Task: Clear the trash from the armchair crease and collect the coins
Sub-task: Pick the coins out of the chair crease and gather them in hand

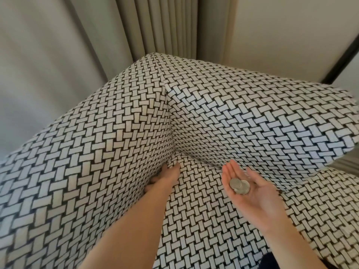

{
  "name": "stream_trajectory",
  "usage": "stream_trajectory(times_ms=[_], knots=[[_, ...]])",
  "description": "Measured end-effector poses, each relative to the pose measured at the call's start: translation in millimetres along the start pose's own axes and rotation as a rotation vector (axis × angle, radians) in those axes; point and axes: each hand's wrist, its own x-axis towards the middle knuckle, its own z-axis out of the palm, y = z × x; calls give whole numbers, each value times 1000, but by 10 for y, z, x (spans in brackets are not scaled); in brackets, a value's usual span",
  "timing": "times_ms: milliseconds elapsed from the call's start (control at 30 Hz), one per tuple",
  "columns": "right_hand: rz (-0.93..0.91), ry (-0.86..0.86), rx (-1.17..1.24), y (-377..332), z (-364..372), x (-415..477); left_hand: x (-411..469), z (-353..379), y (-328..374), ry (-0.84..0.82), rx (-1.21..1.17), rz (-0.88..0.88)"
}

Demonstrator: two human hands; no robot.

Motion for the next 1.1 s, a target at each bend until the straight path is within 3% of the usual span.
stream_trajectory(times_ms=[200,333,500,567,633,733,867,1100], knots=[[21,-10,44,-51,-43,-78,-300,46,-16,197,209,-2],[7,-46,126,-107,-65,-139,-390,5,-165,221,131,83],[-13,-62,163,-133,-88,-173,-598,41,-372,408,284,302],[-23,-55,166,-144,-105,-176,-684,99,-397,449,322,297],[-25,-50,184,-157,-124,-181,-757,213,-339,452,427,372],[-30,-48,208,-191,-155,-208,-736,391,-68,333,594,610],[-28,-42,230,-244,-207,-267,-533,431,328,175,808,613],[-49,23,211,-360,-219,-219,-324,574,387,328,1047,644]])
